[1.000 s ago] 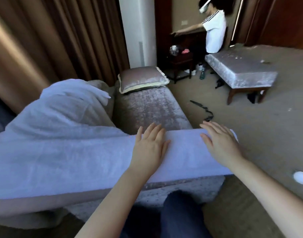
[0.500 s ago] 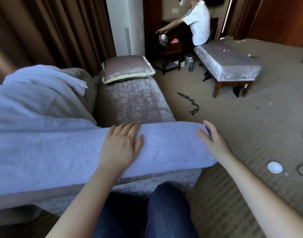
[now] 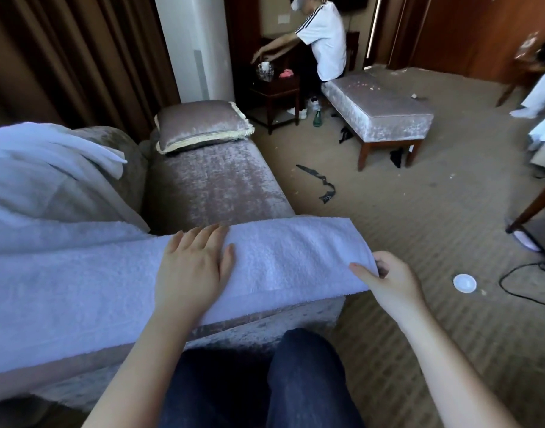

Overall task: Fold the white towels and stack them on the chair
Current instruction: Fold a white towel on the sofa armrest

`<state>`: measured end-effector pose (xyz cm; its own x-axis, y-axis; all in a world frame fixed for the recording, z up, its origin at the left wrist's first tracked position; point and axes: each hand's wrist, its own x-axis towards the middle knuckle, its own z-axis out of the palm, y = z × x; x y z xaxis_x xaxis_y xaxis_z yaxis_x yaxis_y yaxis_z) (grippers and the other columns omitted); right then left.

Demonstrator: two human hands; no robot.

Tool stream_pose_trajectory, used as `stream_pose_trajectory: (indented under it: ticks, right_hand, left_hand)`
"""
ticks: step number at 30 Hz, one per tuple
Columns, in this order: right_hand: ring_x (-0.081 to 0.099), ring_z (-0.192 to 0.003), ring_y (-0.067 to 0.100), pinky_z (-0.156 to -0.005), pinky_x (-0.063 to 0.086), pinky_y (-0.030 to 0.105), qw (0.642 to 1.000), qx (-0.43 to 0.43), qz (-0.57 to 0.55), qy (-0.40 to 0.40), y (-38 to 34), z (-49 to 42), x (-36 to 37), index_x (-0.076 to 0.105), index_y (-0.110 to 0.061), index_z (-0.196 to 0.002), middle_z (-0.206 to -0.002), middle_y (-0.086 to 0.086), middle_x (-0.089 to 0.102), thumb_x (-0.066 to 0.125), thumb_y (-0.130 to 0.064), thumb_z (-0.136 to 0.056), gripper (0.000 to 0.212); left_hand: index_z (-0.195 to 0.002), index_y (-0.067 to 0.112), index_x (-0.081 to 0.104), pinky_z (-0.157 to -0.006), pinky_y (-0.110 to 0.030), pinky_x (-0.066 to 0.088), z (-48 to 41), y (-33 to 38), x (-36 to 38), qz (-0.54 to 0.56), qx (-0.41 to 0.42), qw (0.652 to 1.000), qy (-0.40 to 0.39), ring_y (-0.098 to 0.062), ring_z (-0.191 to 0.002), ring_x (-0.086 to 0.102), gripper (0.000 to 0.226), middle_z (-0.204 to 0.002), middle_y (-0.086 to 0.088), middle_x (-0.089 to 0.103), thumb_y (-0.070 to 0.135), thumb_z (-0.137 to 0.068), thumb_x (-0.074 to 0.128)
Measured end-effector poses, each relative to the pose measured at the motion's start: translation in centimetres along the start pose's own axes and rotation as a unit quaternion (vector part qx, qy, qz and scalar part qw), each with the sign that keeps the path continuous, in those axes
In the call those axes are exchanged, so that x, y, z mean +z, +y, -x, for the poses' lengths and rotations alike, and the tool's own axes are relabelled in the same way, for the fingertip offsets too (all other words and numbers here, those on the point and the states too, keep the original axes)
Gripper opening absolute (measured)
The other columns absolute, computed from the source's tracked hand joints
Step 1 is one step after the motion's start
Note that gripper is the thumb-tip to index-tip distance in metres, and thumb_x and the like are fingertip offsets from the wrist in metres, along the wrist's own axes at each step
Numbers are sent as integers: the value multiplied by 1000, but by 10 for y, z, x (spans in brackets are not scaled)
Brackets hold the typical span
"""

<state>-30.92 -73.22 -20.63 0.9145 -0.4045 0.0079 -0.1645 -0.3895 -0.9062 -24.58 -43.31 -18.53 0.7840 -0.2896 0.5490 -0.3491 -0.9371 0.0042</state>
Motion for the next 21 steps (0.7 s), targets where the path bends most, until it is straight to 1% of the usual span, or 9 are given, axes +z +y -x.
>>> stream_pose_trajectory:
  ticks: [4,8,11,12,14,15,17,19,21]
  right_hand:
    - [62,-76,15,-68,47,29,998,-4,-26,58,-14,16,0,66,-24,-84,-80,-1,68,73,-20,-83,8]
    - [59,-74,-3,-59,42,10,991,-46,-19,126,-37,32,6,65,-26,-92,-80,-11,67,70,-14,-83,16]
    - [61,-88,0,-71,44,16,986,-105,-31,127,-60,52,20,65,-32,-103,-94,-16,68,66,-9,-83,31]
    - [60,-93,-2,-75,44,13,983,-130,-31,127,-68,59,27,64,-37,-108,-98,-20,66,66,-13,-83,35]
    - [55,-97,-12,-79,40,4,974,-180,-22,133,-81,73,45,55,-48,-116,-104,-33,61,62,-28,-84,38]
    - [54,-98,-13,-81,39,4,970,-203,-16,137,-85,77,54,49,-50,-118,-107,-38,57,59,-33,-85,39]
    - [59,-101,-3,-84,44,12,953,-264,21,146,-88,84,72,47,-44,-122,-109,-30,60,60,-26,-83,45]
    - [60,-96,7,-82,44,11,933,-320,59,152,-87,91,86,50,-36,-122,-102,-17,66,66,-12,-78,53]
    - [58,-95,6,-81,40,7,920,-357,64,148,-87,99,95,50,-28,-124,-98,-10,68,70,-3,-75,58]
  left_hand:
    - [-118,10,66,-95,-47,44,0,-1,2,13,-1,1000,-4,-28,-106,63,46,-117,-5,69,37,-96,36]
    - [-116,11,63,-99,-46,43,1,-1,-4,52,2,999,8,-25,-110,60,39,-118,-3,66,36,-95,43]
    - [-103,17,66,-98,-39,42,3,1,-13,161,24,985,49,-18,-105,60,16,-113,6,66,22,-90,57]
    - [-97,20,68,-94,-32,43,4,7,-23,247,-19,967,65,-12,-101,60,12,-108,10,67,16,-90,60]
    - [-89,24,70,-83,-21,46,7,26,-49,432,-166,884,62,-5,-90,63,17,-93,14,70,12,-94,60]
    - [-88,24,71,-78,-20,49,9,37,-62,496,-222,838,40,-7,-83,66,17,-87,12,71,13,-94,60]
    - [-88,19,71,-73,-27,55,13,52,-78,568,-274,776,-3,-14,-73,68,14,-81,5,72,14,-93,59]
    - [-88,14,69,-70,-30,56,17,57,-87,608,-296,736,-36,-18,-71,70,11,-79,1,72,17,-92,60]
    - [-87,10,66,-71,-34,58,19,55,-90,612,-309,726,-47,-20,-69,71,14,-78,0,71,24,-90,65]
